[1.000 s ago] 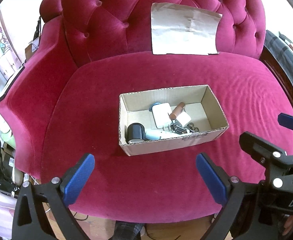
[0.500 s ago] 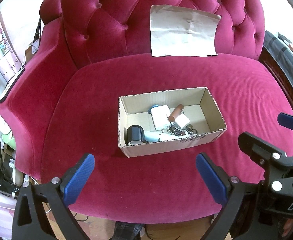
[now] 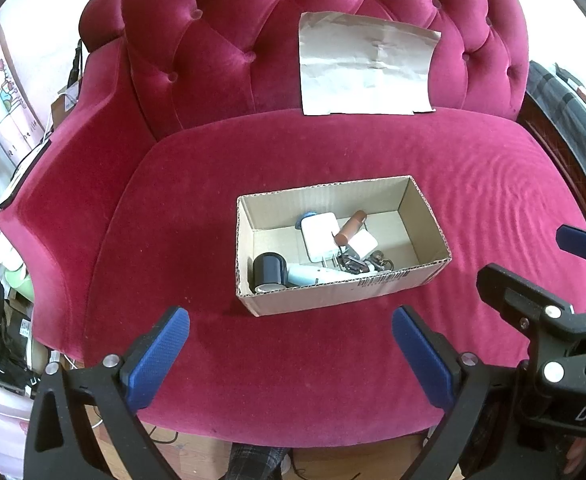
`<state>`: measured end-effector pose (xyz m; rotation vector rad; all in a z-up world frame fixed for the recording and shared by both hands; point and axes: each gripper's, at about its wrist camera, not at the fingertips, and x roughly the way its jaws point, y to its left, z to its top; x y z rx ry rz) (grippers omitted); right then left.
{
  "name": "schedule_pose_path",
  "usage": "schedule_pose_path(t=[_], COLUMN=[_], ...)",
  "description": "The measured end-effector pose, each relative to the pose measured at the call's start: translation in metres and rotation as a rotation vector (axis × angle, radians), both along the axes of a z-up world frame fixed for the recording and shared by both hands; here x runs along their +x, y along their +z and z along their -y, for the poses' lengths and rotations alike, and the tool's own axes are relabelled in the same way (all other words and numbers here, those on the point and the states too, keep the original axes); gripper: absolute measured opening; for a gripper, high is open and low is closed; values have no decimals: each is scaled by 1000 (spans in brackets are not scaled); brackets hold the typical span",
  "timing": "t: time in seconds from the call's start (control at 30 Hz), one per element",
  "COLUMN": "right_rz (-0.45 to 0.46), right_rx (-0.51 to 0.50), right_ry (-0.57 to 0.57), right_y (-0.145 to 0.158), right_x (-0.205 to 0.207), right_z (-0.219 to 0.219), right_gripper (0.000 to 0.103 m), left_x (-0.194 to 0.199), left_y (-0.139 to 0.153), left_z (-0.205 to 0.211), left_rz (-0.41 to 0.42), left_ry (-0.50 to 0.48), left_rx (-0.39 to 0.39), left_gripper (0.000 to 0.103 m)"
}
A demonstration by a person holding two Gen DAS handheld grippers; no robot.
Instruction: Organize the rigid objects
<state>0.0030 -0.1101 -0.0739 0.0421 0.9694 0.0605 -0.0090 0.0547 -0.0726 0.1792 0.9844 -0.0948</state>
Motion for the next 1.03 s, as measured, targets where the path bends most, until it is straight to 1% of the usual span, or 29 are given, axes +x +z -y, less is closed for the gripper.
schedule_pose_path(t=[0.87,1.03], right_rz=[4,5], right_rx=[10,13], right_ry=[-4,-3], right_y=[0,0], right_x=[-1,-1], right_z=[5,8], right_gripper=[103,103], left_x=[0,-2], left_y=[2,3], left_z=[3,6], left_rz=[3,18], left_ry=[1,-9], left_rx=[-2,-4], left_gripper=[103,103])
